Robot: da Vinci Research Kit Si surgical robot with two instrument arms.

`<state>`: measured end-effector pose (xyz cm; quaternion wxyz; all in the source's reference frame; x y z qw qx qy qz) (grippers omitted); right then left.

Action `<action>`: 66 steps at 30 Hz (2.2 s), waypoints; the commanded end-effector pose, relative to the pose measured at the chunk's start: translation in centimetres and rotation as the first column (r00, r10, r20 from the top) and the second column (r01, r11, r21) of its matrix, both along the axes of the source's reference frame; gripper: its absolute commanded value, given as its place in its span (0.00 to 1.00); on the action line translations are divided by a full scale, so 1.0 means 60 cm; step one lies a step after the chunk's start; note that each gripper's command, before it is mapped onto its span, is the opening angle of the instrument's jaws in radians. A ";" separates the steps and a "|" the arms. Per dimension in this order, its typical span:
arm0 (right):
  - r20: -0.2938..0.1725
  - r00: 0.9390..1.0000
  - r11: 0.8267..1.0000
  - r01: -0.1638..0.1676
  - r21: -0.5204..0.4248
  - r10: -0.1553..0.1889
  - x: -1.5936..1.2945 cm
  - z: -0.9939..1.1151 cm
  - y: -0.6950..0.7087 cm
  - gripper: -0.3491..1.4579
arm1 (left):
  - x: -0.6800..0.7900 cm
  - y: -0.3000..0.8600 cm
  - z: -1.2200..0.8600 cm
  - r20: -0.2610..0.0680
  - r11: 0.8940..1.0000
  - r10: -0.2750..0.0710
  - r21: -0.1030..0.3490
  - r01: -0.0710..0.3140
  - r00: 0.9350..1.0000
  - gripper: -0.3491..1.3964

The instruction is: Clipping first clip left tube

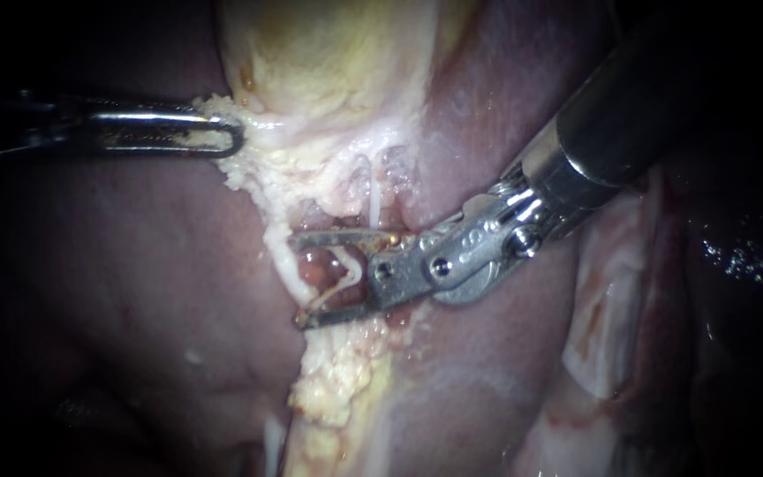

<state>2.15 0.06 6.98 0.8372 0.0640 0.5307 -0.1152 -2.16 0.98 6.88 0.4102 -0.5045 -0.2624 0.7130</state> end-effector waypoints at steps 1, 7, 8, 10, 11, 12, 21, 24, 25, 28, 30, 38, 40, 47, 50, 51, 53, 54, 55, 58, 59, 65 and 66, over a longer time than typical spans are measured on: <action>0.001 1.000 1.000 -0.002 0.004 0.002 -0.0001 -0.0001 -0.0001 0.47 | 0.0001 0.0000 0.0000 0.000 1.000 0.000 0.000 0.000 1.000 0.00; 0.013 0.999 0.992 -0.046 0.120 0.045 -0.0015 -0.0004 -0.0004 0.47 | 0.0003 0.0000 -0.0001 0.001 1.000 0.001 0.000 -0.001 1.000 0.00; 0.016 0.998 0.982 -0.068 0.176 0.066 -0.0019 -0.0005 -0.0005 0.47 | 0.0003 0.0000 -0.0001 0.001 1.000 0.001 0.000 -0.001 1.000 0.00; 0.013 0.995 0.962 -0.095 0.255 0.095 -0.0025 -0.0006 -0.0006 0.47 | 0.0003 0.0000 -0.0001 0.001 1.000 0.001 0.000 -0.001 1.000 0.00; 0.018 0.993 0.938 -0.115 0.328 0.116 -0.0028 -0.0006 -0.0007 0.47 | 0.0003 0.0000 -0.0001 0.001 1.000 0.001 0.000 -0.001 1.000 0.00; 0.016 0.993 0.920 -0.115 0.375 0.118 -0.0030 -0.0006 -0.0008 0.47 | 0.0004 0.0000 -0.0001 0.001 1.000 0.001 0.000 -0.001 1.000 0.00; 0.069 0.986 0.706 -0.155 0.691 0.149 -0.0066 -0.0006 -0.0018 0.47 | 0.0006 -0.0001 -0.0001 0.001 1.000 0.002 0.000 -0.002 1.000 0.00; 0.081 0.985 0.681 -0.164 0.714 0.153 -0.0070 -0.0004 -0.0022 0.47 | 0.0006 0.0000 -0.0001 0.001 1.000 0.002 0.000 -0.002 1.000 0.00; 0.083 0.985 0.677 -0.166 0.717 0.153 -0.0071 -0.0003 -0.0023 0.47 | 0.0006 0.0000 -0.0001 0.001 1.000 0.002 0.000 -0.002 1.000 0.00; 0.090 0.983 0.656 -0.173 0.734 0.159 -0.0072 0.0001 -0.0026 0.47 | 0.0006 -0.0001 -0.0001 0.001 1.000 0.002 0.000 -0.002 1.000 0.00; 0.093 0.982 0.649 -0.177 0.740 0.162 -0.0070 0.0007 -0.0029 0.47 | 0.0007 -0.0001 -0.0001 0.001 1.000 0.002 0.000 -0.002 1.000 0.00; 0.089 0.980 0.637 -0.186 0.749 0.180 -0.0045 0.0035 -0.0031 0.47 | 0.0007 0.0000 -0.0001 0.001 1.000 0.002 0.000 -0.002 1.000 0.00; 0.084 0.979 0.635 -0.186 0.750 0.187 -0.0034 0.0041 -0.0030 0.47 | 0.0006 0.0000 -0.0001 0.001 1.000 0.002 0.000 -0.002 1.000 0.00; 0.050 0.977 0.628 -0.173 0.758 0.209 -0.0006 0.0054 -0.0033 0.47 | 0.0006 0.0000 -0.0001 0.001 1.000 0.002 0.000 -0.002 1.000 0.00; 0.026 0.980 0.610 -0.145 0.779 0.199 0.0001 0.0056 -0.0033 0.47 | 0.0005 0.0000 -0.0001 0.001 1.000 0.002 0.000 -0.002 1.000 0.00; 0.019 0.980 0.600 -0.138 0.788 0.200 0.0002 0.0057 -0.0034 0.47 | 0.0005 0.0000 -0.0001 0.001 1.000 0.001 0.000 -0.001 1.000 0.00; -0.002 0.981 0.585 -0.113 0.803 0.192 0.0002 0.0058 -0.0037 0.47 | 0.0004 0.0000 -0.0001 0.001 1.000 0.001 0.000 -0.001 1.000 0.00; -0.007 0.982 0.575 -0.104 0.812 0.189 0.0003 0.0058 -0.0038 0.47 | 0.0004 0.0000 -0.0001 0.001 1.000 0.001 0.000 -0.001 1.000 0.00; -0.015 0.982 0.569 -0.095 0.817 0.186 0.0003 0.0058 -0.0040 0.47 | 0.0003 0.0000 -0.0001 0.001 1.000 0.001 0.000 -0.001 1.000 0.00; -0.043 0.983 0.537 -0.060 0.842 0.178 0.0005 0.0059 -0.0048 0.47 | 0.0002 0.0000 -0.0001 0.000 1.000 0.000 0.000 0.000 1.000 0.00; -0.054 0.983 0.525 -0.046 0.850 0.174 0.0006 0.0059 -0.0051 0.47 | 0.0002 0.0000 -0.0001 0.000 1.000 0.000 0.000 0.000 1.000 0.00; -0.100 0.983 0.491 0.013 0.871 0.152 0.0020 0.0049 -0.0063 0.46 | 0.0002 0.0000 -0.0001 0.000 1.000 0.000 0.000 0.000 1.000 0.00; -0.100 0.984 0.486 0.017 0.874 0.146 0.0024 0.0048 -0.0064 0.46 | 0.0002 0.0000 -0.0001 0.000 1.000 0.000 0.000 0.000 1.000 0.00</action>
